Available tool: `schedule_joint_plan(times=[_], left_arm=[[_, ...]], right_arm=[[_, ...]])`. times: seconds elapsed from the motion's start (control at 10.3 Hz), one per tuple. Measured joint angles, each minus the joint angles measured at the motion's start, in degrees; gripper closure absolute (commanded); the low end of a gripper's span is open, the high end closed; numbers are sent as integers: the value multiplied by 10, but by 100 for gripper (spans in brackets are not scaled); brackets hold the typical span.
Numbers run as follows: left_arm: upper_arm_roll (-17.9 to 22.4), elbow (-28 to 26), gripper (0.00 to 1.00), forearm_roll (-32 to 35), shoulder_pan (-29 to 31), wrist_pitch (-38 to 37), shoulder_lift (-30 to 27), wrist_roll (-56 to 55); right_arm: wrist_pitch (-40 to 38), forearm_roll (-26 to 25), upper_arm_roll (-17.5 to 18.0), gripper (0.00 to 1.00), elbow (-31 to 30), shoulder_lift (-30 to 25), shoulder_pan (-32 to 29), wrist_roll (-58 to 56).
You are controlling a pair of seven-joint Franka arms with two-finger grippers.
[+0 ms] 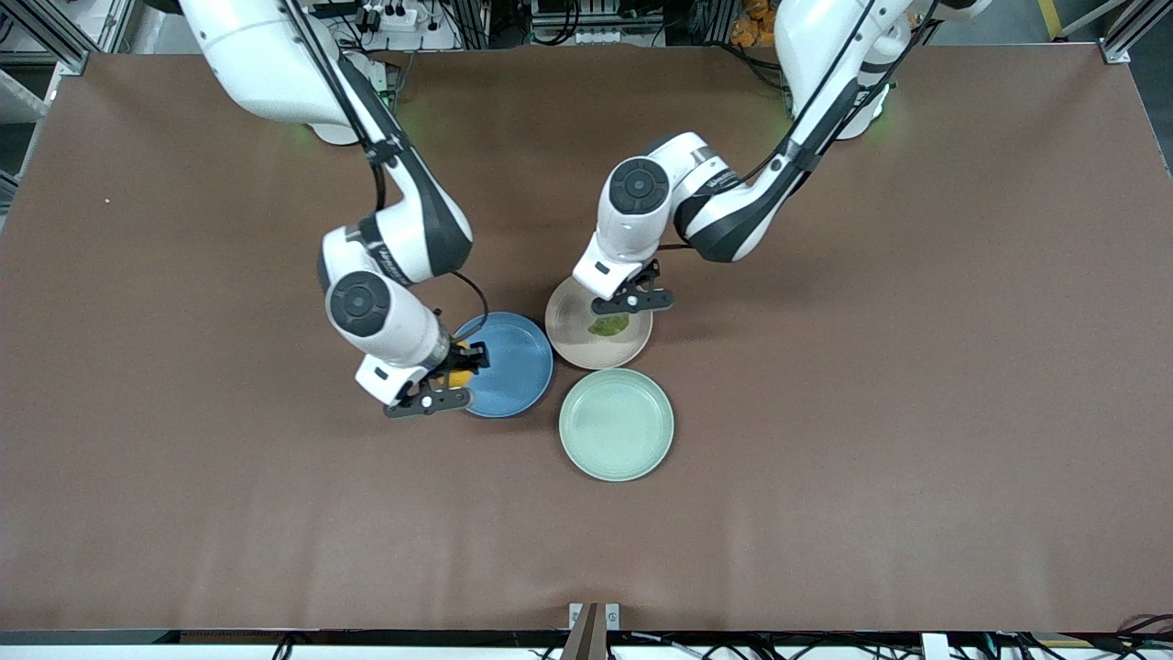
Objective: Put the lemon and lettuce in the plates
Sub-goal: 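Carry the lemon to the blue plate while the left gripper carries lettuce, then release the lemon on the blue plate and lettuce on the beige plate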
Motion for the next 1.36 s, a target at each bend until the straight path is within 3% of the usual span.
schedule_joint_plan(times=[0.1, 0.39, 0.58, 0.88, 0.97, 1.36], left_arm=[[0, 12, 0, 0, -10, 0, 16, -6], [0, 24, 0, 0, -23, 0, 40, -13], [6, 32, 0, 0, -17, -5, 39, -27], [16, 49, 0, 9, 49, -46, 10, -34], [18, 49, 0, 29, 85, -56, -4, -34], [21, 52, 0, 84, 234, -72, -16, 58]], right_arm=[[18, 0, 0, 96, 1, 18, 8, 5], [26, 0, 0, 91, 4, 39, 19, 8], [26, 0, 0, 78, 4, 46, 32, 8], [26, 0, 0, 13, 4, 58, 43, 10], [26, 0, 0, 0, 4, 60, 43, 10], [26, 0, -4, 0, 6, 64, 42, 10]])
